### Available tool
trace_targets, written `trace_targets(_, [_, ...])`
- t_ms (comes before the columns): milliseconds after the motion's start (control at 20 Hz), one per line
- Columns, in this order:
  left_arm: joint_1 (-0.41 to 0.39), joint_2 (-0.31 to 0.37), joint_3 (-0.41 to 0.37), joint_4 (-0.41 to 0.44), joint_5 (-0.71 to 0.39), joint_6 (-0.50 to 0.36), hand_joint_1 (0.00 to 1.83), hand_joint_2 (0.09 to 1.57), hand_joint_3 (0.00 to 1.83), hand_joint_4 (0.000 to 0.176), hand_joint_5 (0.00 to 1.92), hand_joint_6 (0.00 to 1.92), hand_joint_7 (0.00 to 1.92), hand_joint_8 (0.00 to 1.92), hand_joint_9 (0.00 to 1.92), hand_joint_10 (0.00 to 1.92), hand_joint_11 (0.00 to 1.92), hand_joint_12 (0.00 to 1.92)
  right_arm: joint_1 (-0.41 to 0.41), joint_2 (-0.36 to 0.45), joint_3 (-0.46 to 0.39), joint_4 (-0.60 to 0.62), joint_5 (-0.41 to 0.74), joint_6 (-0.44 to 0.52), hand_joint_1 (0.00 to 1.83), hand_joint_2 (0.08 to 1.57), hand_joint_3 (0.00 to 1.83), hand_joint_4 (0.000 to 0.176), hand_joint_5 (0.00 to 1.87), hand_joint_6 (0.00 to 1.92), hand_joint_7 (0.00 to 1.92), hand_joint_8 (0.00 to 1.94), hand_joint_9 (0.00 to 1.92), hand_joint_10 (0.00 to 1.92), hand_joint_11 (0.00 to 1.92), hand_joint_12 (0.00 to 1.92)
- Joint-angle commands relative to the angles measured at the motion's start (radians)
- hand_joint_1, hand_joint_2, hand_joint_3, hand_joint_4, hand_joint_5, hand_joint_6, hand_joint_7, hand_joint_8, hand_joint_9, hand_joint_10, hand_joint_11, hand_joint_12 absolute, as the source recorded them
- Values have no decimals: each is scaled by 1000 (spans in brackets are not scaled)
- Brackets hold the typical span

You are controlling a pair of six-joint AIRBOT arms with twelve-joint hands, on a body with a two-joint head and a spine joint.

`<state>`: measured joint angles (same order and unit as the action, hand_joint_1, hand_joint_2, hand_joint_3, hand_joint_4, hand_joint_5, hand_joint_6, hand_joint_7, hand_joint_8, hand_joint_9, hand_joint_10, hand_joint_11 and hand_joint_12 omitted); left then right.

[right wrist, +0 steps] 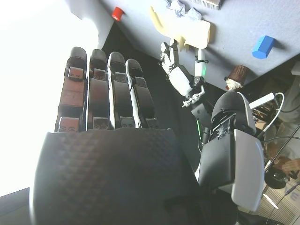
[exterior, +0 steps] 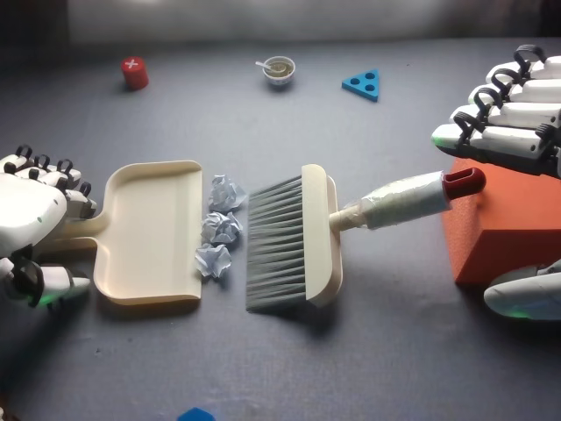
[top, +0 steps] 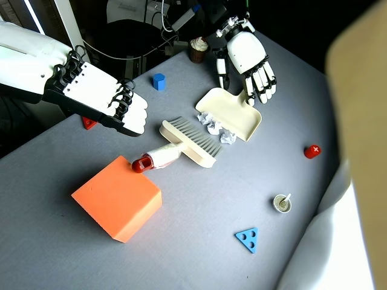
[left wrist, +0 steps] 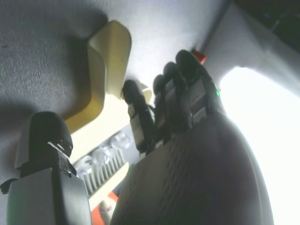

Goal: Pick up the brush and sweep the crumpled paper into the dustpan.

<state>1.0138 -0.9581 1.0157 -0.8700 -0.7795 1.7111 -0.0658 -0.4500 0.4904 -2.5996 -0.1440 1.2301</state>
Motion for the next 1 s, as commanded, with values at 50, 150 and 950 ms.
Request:
trace_targets(50, [-3, -8, 13, 25, -99, 5, 775, 1099, 4, 0, 521, 2, 200, 0, 176, 0, 0, 534, 9, 11, -1, -10, -97, -1, 4, 1034, 2, 0, 162, 0, 193, 0, 188, 0, 202, 3])
trace_targets(150, [-4, -14, 18, 25, -99, 8, 912, 1154, 8, 0, 668, 26, 162, 0, 149, 0, 0, 471, 9, 11, -1, -10, -98, -1, 46, 1024, 0, 0, 215, 15, 240, 13, 225, 10, 227, 12])
trace_targets(950, [-86, 7, 55, 12, -12, 71, 1021, 1234, 0, 0, 764, 1311, 279, 2, 208, 4, 0, 479, -24, 2, -9, -3, -178, -27, 345, 1076, 6, 0, 151, 3, 204, 6, 214, 8, 237, 17])
